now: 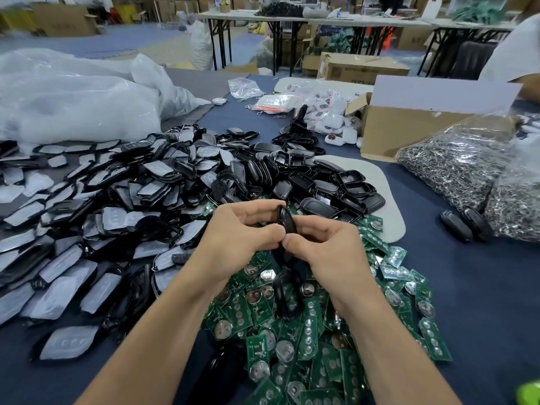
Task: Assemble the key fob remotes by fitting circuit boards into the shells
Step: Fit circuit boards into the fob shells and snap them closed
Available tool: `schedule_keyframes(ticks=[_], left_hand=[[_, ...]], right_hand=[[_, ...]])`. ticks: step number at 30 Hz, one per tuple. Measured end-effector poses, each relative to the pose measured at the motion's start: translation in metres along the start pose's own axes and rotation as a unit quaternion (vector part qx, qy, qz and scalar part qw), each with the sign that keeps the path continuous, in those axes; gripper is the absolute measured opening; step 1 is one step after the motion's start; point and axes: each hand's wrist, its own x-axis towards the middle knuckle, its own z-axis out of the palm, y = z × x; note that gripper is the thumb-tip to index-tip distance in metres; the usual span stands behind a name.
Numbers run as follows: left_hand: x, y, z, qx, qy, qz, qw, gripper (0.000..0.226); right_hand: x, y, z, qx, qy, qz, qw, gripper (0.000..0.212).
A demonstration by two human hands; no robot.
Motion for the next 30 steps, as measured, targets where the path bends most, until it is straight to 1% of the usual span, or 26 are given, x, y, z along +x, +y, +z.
schedule_keyframes(ticks=[5, 8, 13, 17, 23, 24, 27, 28, 30], left_hand=[[-0.001, 0.0, -0.002, -0.009, -0.019, 0.007, 1.0, 0.041], [-0.002, 0.001, 0.0, -0.022, -0.021, 0.009, 1.0, 0.037], [-0.002, 0.001, 0.007, -0.028, 0.007, 0.01, 1.0, 0.021], [0.0, 0.0, 0.013, -0.015, 0.078, 0.025, 0.996, 0.022], [0.0, 0.001, 0.012, -0.025, 0.112, 0.038, 0.993, 0.032], [0.0, 0.002, 0.011, -0.027, 0.114, 0.04, 0.992, 0.031], [0.0, 0.003, 0.007, -0.037, 0.106, 0.046, 0.993, 0.028], [0.0, 0.004, 0.006, -0.034, 0.092, 0.05, 0.994, 0.027], [-0.001, 0.005, 0.005, -0.02, 0.061, 0.062, 0.996, 0.029]], right_hand=[[-0.001, -0.001, -0.002, -0.03, 0.004, -0.022, 0.999, 0.03], [-0.002, -0.001, -0.001, -0.073, 0.029, -0.042, 0.996, 0.036], [-0.009, -0.003, 0.005, -0.195, 0.073, -0.085, 0.974, 0.042], [-0.014, -0.004, 0.013, -0.26, 0.086, -0.135, 0.952, 0.046], [-0.015, -0.005, 0.016, -0.269, 0.109, -0.179, 0.94, 0.048], [-0.014, -0.005, 0.014, -0.253, 0.105, -0.175, 0.946, 0.045], [-0.006, -0.009, 0.004, -0.121, 0.055, -0.102, 0.986, 0.029], [-0.003, -0.009, 0.001, -0.085, 0.045, -0.077, 0.992, 0.026], [0.0, -0.009, -0.005, -0.064, 0.033, -0.057, 0.996, 0.023]])
